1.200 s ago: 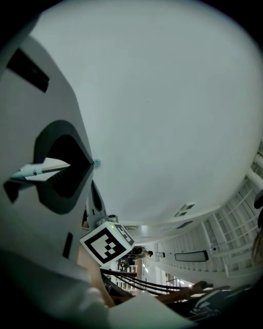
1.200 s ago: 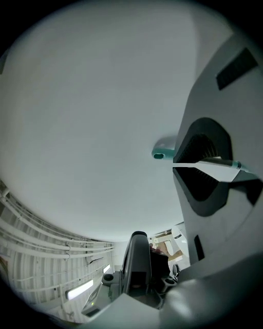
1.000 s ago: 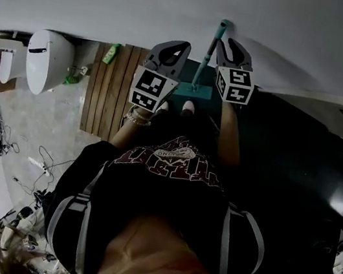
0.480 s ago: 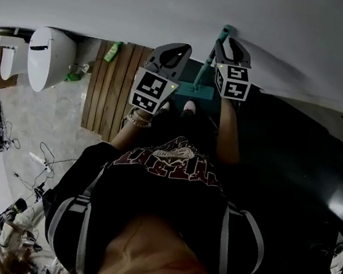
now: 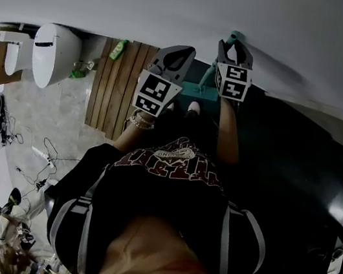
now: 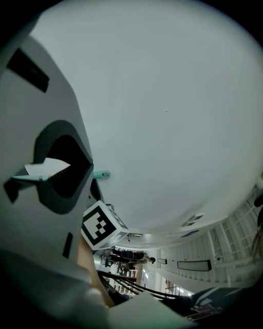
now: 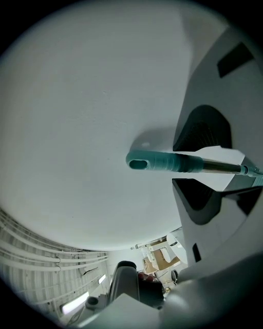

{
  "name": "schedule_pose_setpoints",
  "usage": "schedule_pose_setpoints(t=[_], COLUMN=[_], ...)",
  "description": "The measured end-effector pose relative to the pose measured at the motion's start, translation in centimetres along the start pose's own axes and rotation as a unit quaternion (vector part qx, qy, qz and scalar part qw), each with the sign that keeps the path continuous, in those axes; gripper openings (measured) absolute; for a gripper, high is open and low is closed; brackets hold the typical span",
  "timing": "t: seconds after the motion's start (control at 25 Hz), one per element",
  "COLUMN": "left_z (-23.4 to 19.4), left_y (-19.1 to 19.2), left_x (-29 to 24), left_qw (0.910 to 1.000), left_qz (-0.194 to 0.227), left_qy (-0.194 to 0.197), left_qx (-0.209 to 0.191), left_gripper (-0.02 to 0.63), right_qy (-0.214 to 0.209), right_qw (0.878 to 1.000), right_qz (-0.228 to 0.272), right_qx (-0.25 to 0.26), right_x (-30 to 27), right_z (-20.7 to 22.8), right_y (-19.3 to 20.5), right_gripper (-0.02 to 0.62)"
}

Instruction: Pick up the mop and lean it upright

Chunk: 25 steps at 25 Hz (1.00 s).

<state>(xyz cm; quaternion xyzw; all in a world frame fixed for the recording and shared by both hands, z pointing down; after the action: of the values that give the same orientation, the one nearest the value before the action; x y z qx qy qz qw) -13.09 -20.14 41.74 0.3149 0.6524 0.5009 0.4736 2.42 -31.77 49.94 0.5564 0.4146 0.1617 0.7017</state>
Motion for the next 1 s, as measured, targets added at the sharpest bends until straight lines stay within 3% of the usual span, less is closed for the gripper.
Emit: schedule_pose_setpoints(t=[0.44, 1.0], left_z=[-0.5, 0.2], left_y=[0.0, -0.2], left_x=[0.3, 0.2], left_qw=[1.0000, 0.9998], left_qz=[-0.001, 0.006], left_qy=[0.005, 0.021], left_qx=[0.003, 0.005], left_gripper=[0.040, 0.040], right_qy=[0.030, 0.017], right_qw=[0.999, 1.000], right_qz=[-0.006, 0.003], right_qx=[0.021, -0.003], right_x=[-0.7, 1.1], right_z=[-0.2, -0.5], right_y=[0.1, 0.6], right_gripper=[0.153, 0.127])
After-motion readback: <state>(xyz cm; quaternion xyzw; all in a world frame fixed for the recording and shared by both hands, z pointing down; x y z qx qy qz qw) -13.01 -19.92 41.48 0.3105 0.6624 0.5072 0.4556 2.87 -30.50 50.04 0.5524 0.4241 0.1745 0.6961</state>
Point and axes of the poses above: the fingertips, and each gripper's own axes: x backward along the fingers, z to its right, y out of its underside, the point moved 10 cm from there along x, backward along the fingers, and after that the axes turned 5 degrees about z, right-handed, at the moved point
